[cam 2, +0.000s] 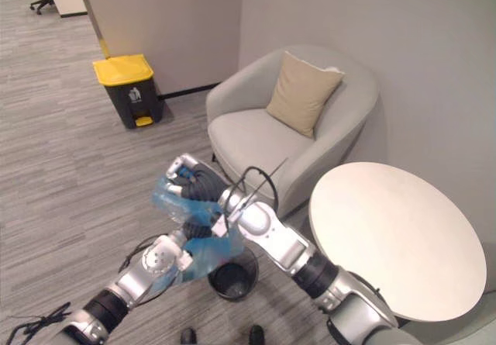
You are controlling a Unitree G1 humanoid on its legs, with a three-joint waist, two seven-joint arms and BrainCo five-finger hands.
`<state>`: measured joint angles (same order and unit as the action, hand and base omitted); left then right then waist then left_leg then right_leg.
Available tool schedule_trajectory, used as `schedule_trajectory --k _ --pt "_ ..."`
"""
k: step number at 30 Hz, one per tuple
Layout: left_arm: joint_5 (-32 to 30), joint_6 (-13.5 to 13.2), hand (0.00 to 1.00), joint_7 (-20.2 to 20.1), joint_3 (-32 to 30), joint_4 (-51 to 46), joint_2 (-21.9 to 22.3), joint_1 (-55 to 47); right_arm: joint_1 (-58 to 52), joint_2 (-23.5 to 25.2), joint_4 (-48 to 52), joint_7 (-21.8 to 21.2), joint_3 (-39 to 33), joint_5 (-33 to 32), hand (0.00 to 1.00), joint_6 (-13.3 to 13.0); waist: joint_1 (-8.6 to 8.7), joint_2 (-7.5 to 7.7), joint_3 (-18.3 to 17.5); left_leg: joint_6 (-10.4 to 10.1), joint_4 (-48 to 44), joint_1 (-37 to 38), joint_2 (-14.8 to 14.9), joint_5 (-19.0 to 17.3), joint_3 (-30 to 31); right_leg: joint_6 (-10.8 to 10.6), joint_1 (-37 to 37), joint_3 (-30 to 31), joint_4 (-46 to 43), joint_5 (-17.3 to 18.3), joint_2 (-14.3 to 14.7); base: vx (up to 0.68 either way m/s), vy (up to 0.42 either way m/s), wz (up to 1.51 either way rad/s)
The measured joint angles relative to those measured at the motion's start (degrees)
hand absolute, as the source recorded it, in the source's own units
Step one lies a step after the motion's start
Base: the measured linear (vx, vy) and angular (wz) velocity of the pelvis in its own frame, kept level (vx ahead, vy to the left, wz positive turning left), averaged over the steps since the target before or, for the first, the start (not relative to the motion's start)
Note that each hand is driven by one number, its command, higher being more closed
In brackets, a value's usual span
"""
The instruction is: Gather rubbish on tea table into small bin, then transfer packed bag to large trash can.
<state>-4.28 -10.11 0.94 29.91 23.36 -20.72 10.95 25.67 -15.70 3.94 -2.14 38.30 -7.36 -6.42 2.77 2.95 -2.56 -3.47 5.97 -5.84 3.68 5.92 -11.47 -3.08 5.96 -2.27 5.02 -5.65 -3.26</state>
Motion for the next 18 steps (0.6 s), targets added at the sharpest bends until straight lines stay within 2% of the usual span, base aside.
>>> schedule_trajectory --k 7,13,18 --pt "1.1 1.5 1.00 0.1 -4.5 0.0 1.8 -3.7 -7.5 0.0 -0.4 -0.6 -2.6 3.0 0.00 -0.4 -0.05 -0.08 0.0 -0.1 0.0 0.0 0.0 0.0 0.3 0.0 0.0 -0.4 -0.8 0.6 -0.1 0.00 0.000 0.01" --pt "2.3 1.8 1.00 1.4 -8.9 -0.9 3.2 -5.5 -13.3 -1.1 -1.7 -0.5 -5.3 13.0 0.00 -0.7 -0.02 -0.09 -0.1 -0.1 0.0 0.0 -0.1 0.0 0.6 -0.1 -0.1 -0.6 -0.8 0.7 -0.2 0.00 0.000 0.01" --pt "2.1 2.0 1.00 1.6 -9.1 0.8 5.2 -5.5 -14.1 -3.0 -2.5 2.0 -9.1 20.8 0.00 -1.6 -0.02 -0.08 -0.1 0.0 0.0 0.0 -0.1 0.0 0.8 -0.1 -0.1 -0.8 -0.8 0.7 -0.2 0.00 0.000 0.02"
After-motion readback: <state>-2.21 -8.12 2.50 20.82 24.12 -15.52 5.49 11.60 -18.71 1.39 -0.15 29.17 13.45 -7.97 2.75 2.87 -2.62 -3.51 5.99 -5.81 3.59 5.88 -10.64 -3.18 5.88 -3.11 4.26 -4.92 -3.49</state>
